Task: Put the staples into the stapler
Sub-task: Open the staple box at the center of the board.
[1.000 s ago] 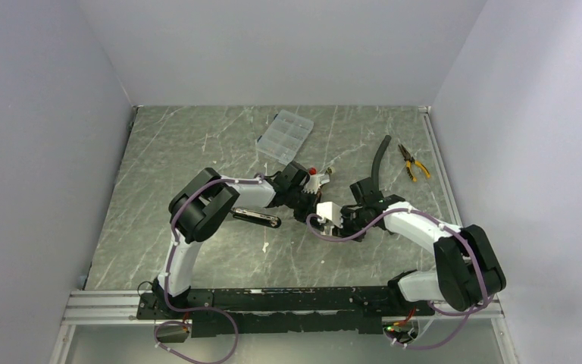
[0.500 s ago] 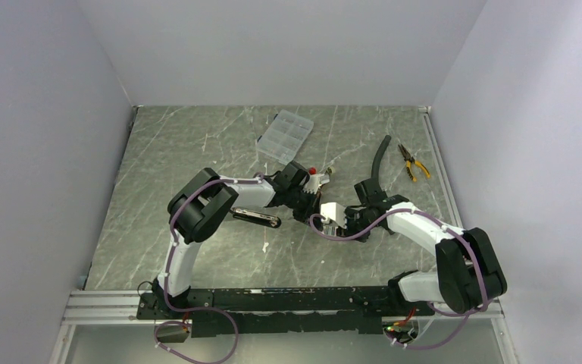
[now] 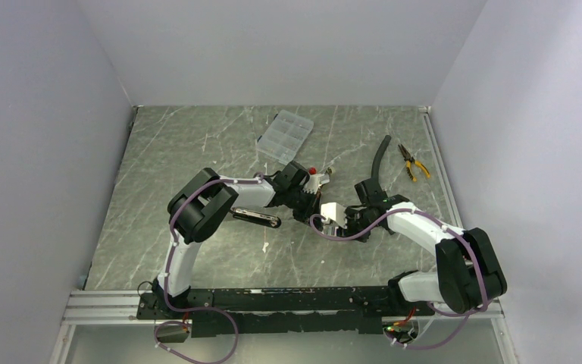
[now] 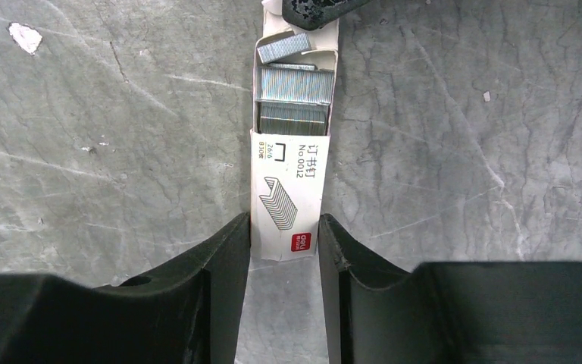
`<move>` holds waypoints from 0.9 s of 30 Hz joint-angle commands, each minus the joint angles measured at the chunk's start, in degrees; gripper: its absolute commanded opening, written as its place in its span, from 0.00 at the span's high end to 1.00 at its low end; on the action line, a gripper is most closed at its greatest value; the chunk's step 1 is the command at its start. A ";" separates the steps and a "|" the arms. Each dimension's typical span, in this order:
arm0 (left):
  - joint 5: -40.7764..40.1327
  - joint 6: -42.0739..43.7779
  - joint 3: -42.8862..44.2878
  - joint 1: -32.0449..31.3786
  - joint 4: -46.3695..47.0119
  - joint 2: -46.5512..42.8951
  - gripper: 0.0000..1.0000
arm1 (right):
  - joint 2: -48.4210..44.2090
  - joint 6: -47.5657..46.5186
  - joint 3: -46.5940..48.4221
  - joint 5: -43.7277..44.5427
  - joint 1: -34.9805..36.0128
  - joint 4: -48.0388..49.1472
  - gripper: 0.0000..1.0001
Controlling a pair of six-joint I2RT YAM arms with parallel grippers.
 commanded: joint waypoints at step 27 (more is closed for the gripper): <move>-4.25 2.60 -0.48 0.78 -5.17 -0.58 0.97 | 0.54 -2.26 -3.08 3.33 -1.98 -3.45 0.79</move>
